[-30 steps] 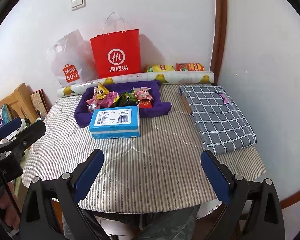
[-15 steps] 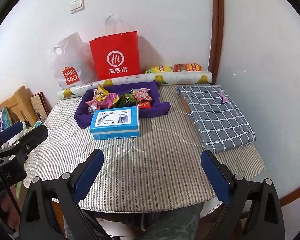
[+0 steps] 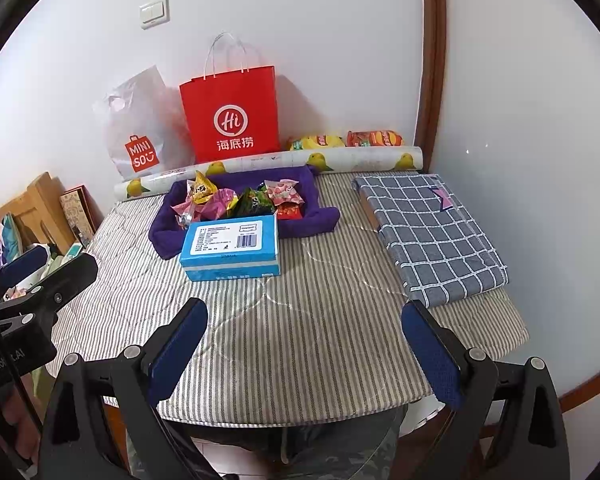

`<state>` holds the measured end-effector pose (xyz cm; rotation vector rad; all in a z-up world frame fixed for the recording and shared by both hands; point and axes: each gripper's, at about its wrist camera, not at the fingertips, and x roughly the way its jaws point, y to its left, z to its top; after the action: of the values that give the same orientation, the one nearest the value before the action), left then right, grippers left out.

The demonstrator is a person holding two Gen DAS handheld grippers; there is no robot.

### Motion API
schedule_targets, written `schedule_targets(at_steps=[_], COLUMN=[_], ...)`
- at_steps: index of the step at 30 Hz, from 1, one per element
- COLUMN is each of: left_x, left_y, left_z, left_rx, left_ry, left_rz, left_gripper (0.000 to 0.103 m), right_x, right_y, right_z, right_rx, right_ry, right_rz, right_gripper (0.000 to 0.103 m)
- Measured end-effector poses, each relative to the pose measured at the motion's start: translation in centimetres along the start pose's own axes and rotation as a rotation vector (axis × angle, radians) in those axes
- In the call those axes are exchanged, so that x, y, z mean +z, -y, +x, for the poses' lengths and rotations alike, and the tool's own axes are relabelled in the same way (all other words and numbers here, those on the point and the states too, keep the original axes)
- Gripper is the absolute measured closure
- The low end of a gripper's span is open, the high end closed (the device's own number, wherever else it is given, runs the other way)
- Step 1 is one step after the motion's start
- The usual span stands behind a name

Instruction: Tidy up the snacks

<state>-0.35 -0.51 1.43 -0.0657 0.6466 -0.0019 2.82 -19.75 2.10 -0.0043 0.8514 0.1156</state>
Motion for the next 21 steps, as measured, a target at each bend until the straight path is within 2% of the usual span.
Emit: schedule_targets(at_steps=[21], left_x=[0.00], left_y=[-0.21], left_z=[-0.06], left_rx=[-0.001], left_ry=[0.003], left_rz=[-0.002], left_gripper=[0.002], right_x=[0.21], right_y=[-0.34], right_z=[-0.82], right_rx=[-0.001], right_ry=[0.022], right_rz=[-0.006], right_gripper=[0.006])
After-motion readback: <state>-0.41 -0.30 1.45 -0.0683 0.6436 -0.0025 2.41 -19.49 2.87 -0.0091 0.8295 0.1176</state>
